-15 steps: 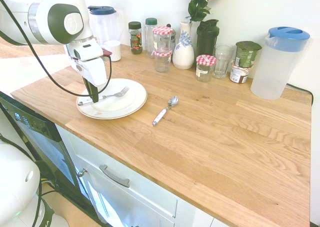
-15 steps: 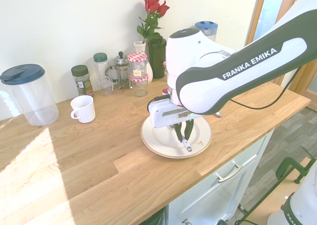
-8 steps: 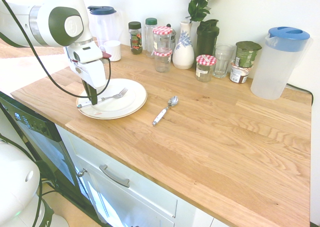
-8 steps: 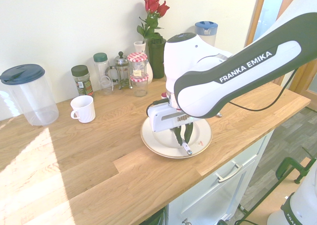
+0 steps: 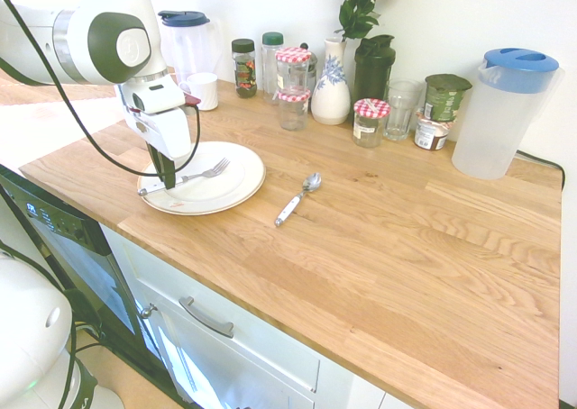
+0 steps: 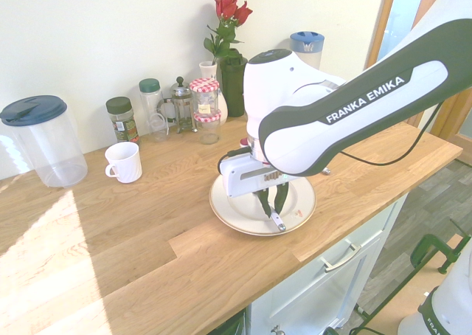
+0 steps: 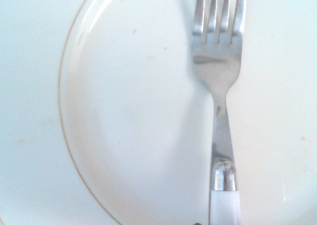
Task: Put the fork into the plate
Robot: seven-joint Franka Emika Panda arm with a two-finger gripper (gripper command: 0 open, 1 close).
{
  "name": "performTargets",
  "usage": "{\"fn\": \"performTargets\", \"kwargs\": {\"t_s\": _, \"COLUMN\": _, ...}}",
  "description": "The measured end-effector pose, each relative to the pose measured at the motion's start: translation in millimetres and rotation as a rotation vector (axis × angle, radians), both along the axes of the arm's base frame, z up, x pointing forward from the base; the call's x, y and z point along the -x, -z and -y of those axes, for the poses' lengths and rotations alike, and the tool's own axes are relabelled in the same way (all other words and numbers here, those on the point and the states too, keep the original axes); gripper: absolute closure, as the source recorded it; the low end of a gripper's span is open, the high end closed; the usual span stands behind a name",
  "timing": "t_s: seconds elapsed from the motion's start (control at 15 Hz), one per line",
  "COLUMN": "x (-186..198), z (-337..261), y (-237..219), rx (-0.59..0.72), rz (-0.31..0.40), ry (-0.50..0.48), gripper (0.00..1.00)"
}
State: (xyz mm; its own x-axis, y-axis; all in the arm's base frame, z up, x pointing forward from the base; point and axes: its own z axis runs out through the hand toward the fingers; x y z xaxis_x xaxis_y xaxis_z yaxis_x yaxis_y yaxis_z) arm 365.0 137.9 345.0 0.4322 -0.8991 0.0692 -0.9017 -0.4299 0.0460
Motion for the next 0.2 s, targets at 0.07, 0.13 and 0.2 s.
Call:
{"fn": "performTargets", "kwargs": {"t_s": 0.07, "x": -0.5, "z": 1.3, "y": -0.1, "rx": 0.001, "rz": 0.000, "ry": 0.003, "gripper": 0.00}}
{"fn": "performTargets", "kwargs": {"t_s": 0.13, "x": -2.2, "z": 4.3, "y": -0.9, "rx": 0.006, "rz": 0.005, "ry": 0.005, "gripper": 0.00}}
{"fn": "performTargets", "kwargs": {"t_s": 0.2, "x": -6.2, "z": 9.6, "y": -4.8, "rx": 0.017, "rz": 0.018, "ry": 0.008, "gripper": 0.00}}
